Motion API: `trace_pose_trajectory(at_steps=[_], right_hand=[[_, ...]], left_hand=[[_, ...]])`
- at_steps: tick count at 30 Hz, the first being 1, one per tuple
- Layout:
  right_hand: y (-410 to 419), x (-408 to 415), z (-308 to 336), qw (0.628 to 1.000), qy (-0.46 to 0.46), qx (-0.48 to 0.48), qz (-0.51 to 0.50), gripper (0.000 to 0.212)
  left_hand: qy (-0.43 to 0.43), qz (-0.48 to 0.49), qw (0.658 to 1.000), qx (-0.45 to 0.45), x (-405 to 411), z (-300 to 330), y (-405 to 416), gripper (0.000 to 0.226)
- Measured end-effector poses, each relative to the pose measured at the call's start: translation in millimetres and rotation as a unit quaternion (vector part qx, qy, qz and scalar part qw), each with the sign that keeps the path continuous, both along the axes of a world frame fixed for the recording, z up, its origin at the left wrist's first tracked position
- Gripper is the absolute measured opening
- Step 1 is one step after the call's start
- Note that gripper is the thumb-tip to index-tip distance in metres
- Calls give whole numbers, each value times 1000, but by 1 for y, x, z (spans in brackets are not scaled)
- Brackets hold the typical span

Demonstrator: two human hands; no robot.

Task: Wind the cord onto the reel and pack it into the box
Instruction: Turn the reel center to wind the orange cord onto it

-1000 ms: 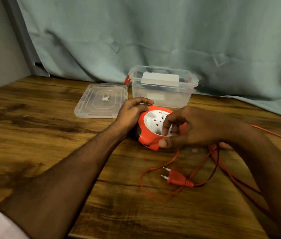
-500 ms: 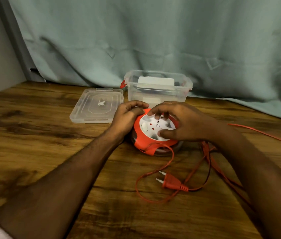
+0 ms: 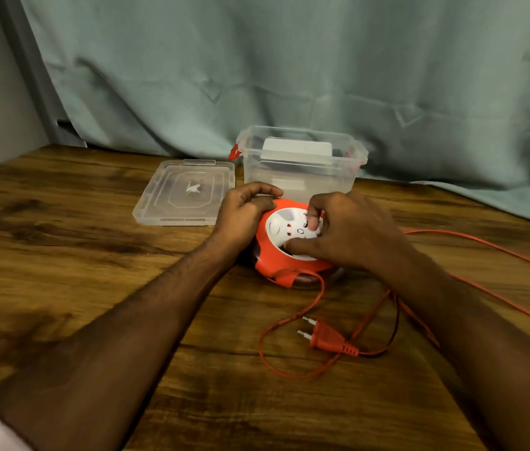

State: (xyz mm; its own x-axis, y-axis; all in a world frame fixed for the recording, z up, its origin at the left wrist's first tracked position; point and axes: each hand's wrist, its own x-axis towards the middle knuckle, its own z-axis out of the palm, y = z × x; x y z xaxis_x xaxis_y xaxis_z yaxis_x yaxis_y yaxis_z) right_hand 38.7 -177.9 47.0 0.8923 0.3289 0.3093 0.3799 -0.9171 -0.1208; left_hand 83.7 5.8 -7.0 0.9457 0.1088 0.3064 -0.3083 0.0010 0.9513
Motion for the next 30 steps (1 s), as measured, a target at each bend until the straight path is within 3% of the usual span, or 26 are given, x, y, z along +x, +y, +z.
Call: trace_pose_trajectory(at_steps=[4, 12, 16, 18, 21, 23, 30], right_hand=[[16, -5, -9, 999, -28, 22, -36, 63], [30, -9, -8, 998, -23, 53, -33, 51], [17, -6, 0, 998, -43, 28, 46, 39], [3, -5, 15, 992, -19, 25, 125, 17], [-16, -5, 27, 981, 105, -10, 165, 51], [-22, -4, 27, 972, 157, 27, 174, 62], [-27, -1, 27, 977, 137, 38, 156, 79]], left_hand=[[11, -13, 1000, -15, -2, 1, 1, 25], [12, -25, 1000, -5, -6, 3, 1, 24], [19, -20, 1000, -13, -6, 4, 2, 23], [20, -25, 999, -9, -5, 4, 3, 25], [18, -54, 998, 4, -7, 5, 2, 27], [25, -69, 997, 12, -9, 6, 0, 28], [26, -65, 997, 29, -11, 7, 2, 28]])
